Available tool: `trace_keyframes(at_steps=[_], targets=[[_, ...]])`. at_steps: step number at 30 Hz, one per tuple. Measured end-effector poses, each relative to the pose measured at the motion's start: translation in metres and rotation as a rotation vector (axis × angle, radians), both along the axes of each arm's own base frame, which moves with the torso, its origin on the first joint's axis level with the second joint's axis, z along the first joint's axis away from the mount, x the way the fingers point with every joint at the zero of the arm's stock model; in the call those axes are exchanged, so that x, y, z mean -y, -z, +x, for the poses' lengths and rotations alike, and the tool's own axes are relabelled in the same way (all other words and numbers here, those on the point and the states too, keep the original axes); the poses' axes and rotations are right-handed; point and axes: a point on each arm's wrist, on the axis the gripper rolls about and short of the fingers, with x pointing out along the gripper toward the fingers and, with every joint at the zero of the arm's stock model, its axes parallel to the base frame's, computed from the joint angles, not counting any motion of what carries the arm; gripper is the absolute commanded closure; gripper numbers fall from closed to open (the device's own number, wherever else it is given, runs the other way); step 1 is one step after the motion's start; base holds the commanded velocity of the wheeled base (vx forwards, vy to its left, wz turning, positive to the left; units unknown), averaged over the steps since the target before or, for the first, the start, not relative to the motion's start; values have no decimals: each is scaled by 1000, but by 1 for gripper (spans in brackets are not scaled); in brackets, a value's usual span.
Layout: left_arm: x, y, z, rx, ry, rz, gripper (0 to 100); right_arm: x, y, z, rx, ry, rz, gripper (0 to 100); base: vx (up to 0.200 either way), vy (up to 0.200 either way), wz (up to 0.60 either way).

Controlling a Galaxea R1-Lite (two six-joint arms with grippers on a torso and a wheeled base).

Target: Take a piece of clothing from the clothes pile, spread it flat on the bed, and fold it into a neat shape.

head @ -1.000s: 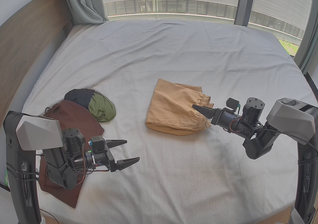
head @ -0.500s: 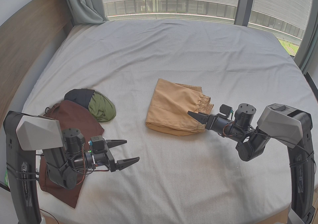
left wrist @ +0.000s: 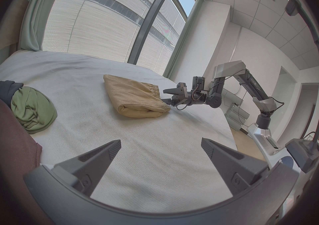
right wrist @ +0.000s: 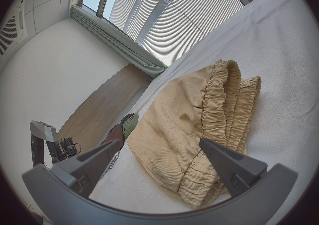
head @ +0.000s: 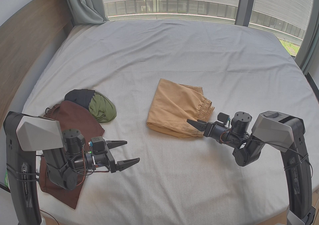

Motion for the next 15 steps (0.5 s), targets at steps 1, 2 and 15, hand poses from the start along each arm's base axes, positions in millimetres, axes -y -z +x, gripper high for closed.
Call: trace_keyframes(at_steps=[1, 2, 15], targets=[[0, 0, 0, 0, 0, 0, 0, 0, 0, 0, -1, 0, 0, 0, 0, 0, 0], [0, 0, 0, 0, 0, 0, 0, 0, 0, 0, 0, -1, 0, 0, 0, 0, 0], [1, -1, -1, 3, 2, -1, 0, -1, -20, -5, 22, 27, 6, 0, 0, 0, 0]])
